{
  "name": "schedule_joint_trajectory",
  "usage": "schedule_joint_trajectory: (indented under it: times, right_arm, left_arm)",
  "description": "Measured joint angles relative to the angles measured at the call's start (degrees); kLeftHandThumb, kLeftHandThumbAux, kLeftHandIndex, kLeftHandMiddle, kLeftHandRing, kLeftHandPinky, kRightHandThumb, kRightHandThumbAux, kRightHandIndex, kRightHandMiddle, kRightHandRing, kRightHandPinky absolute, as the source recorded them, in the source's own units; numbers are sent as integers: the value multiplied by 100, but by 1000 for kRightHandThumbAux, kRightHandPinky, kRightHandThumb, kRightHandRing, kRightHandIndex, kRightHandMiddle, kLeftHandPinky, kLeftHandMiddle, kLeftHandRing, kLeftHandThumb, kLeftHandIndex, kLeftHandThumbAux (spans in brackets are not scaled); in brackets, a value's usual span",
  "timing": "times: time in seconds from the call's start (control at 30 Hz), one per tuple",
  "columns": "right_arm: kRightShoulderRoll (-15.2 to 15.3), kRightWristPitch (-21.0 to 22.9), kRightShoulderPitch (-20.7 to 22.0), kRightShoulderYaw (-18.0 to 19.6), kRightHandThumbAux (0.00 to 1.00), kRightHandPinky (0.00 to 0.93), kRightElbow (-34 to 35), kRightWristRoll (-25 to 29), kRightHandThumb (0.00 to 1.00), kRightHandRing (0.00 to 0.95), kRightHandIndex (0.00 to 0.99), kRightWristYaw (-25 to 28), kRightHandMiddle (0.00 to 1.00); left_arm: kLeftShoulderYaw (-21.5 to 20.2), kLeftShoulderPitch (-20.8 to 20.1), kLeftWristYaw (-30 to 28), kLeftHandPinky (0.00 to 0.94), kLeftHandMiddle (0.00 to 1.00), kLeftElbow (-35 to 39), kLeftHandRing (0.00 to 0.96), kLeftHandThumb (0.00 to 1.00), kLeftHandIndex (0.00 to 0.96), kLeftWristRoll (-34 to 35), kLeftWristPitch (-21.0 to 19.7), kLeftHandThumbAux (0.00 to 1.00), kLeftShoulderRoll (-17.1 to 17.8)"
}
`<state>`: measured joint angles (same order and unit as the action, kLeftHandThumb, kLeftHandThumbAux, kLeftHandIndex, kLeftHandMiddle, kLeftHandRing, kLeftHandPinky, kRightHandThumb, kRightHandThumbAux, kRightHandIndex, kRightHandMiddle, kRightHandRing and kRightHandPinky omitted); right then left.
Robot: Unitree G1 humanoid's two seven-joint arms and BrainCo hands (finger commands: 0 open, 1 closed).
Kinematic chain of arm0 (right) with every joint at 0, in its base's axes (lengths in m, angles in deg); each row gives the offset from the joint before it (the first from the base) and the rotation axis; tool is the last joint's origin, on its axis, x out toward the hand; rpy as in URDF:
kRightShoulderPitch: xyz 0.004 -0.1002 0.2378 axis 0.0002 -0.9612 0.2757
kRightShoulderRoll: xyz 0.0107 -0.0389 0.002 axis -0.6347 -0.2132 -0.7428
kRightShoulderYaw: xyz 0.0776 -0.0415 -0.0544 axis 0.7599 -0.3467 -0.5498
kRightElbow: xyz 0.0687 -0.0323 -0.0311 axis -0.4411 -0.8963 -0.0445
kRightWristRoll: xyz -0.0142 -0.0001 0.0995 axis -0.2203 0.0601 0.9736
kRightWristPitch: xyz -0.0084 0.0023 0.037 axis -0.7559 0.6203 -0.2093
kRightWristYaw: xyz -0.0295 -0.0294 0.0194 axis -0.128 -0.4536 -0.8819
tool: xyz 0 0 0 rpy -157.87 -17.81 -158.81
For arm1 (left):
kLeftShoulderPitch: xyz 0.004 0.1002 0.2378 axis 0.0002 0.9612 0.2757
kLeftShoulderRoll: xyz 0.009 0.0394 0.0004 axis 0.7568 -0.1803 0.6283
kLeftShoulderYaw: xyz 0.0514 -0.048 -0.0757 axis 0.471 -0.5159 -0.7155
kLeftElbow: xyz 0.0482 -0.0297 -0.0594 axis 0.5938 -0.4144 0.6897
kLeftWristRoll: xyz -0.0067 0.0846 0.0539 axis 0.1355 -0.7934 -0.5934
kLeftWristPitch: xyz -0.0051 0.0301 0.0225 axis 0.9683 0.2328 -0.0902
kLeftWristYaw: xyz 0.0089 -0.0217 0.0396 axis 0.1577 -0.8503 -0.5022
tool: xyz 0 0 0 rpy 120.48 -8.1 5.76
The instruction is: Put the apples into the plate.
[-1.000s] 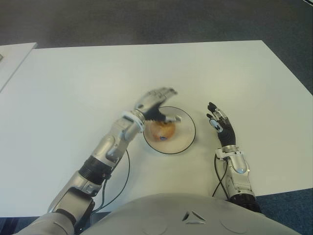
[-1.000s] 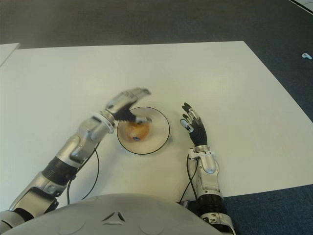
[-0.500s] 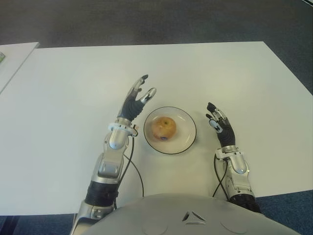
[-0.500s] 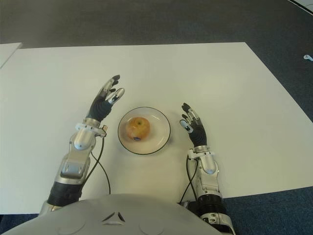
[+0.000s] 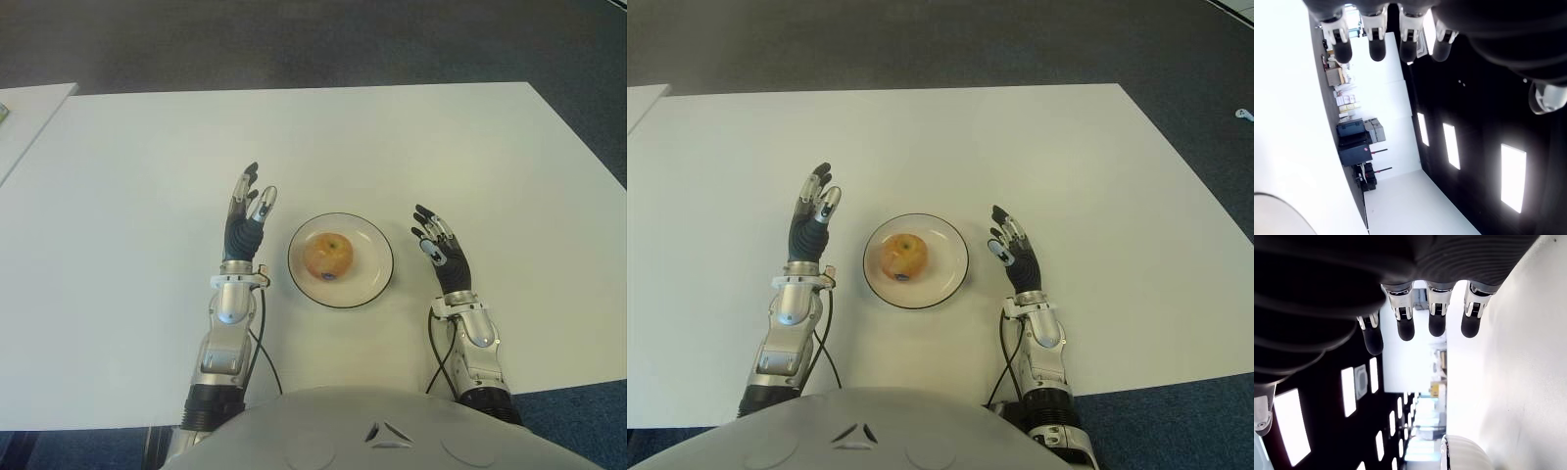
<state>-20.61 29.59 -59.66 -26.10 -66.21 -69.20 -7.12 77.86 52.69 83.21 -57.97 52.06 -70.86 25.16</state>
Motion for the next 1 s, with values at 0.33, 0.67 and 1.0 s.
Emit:
schedule_joint_trajectory:
  times: [0.33, 0.67, 1.0]
  right_arm:
    - [9, 0, 2, 0, 458, 39, -14, 0, 134, 26, 148, 0, 85]
    - [20, 0, 2, -4, 466, 13, -7, -25, 134, 31, 152, -39, 98]
    - [89, 49, -2, -37, 464, 38, 20, -36, 130, 37, 148, -58, 98]
  left_arm:
    - [52, 209, 110, 0, 0, -212, 0, 6, 109, 33, -36, 293, -81]
    - [73, 278, 135, 0, 3, -709, 0, 0, 97, 135, -62, 356, -78]
    - [305, 786, 133, 13, 48, -639, 2, 38, 226, 570, -125, 490, -77]
